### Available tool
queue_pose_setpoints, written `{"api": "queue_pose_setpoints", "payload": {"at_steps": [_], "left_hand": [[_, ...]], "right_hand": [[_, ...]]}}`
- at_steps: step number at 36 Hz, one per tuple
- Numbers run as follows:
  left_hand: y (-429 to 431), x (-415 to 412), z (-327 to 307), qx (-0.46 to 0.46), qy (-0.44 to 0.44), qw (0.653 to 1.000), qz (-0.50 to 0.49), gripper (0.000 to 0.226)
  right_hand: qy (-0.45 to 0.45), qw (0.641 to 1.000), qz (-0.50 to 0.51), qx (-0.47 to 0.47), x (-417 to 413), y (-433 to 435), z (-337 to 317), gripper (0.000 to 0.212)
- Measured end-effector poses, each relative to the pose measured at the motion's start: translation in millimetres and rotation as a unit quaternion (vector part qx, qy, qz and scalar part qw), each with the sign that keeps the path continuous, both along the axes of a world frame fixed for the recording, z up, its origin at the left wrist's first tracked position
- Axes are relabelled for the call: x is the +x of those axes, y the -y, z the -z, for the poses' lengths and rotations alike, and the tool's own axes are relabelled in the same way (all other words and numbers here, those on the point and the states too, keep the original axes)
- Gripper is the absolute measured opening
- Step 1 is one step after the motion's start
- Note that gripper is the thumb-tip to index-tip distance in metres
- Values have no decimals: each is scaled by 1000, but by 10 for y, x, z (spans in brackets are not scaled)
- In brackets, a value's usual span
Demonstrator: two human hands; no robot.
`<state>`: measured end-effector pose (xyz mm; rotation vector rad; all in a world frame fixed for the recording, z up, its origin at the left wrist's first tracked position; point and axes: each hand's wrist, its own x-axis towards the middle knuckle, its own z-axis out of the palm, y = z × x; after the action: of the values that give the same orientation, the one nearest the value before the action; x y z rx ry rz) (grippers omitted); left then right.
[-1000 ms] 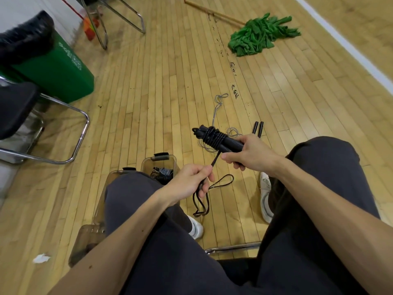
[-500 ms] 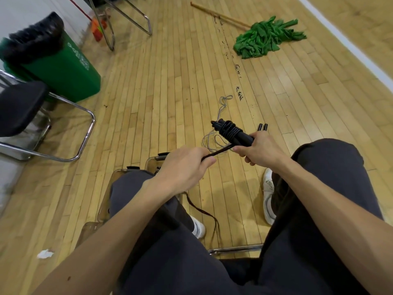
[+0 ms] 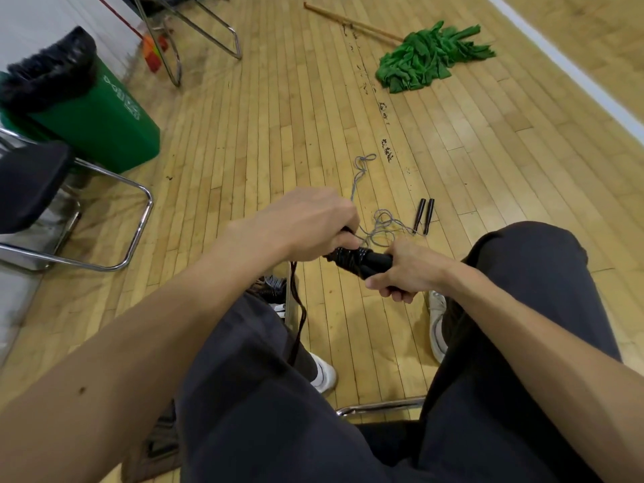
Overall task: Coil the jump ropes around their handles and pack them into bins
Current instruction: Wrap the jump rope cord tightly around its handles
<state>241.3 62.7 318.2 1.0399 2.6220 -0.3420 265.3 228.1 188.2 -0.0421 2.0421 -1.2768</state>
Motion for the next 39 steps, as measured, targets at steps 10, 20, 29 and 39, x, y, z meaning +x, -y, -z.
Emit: {"api": "queue_pose_setpoints", "payload": {"at_steps": [10, 20, 29, 39], "left_hand": [[-65, -252, 149, 42, 67, 997, -4, 38], [27, -387, 294, 112, 182, 974, -80, 36], [233, -342, 443, 215, 307, 911, -170, 9], [436, -206, 671, 311, 375, 825, -286, 15]], "right_hand": [[-27, 993, -117, -1, 38, -40, -15, 13], [-34, 979, -188, -70, 80, -58, -118, 16], [-24, 975, -199, -94, 116, -48, -150, 18], [-14, 968, -194, -161, 186, -2, -257, 20]]}}
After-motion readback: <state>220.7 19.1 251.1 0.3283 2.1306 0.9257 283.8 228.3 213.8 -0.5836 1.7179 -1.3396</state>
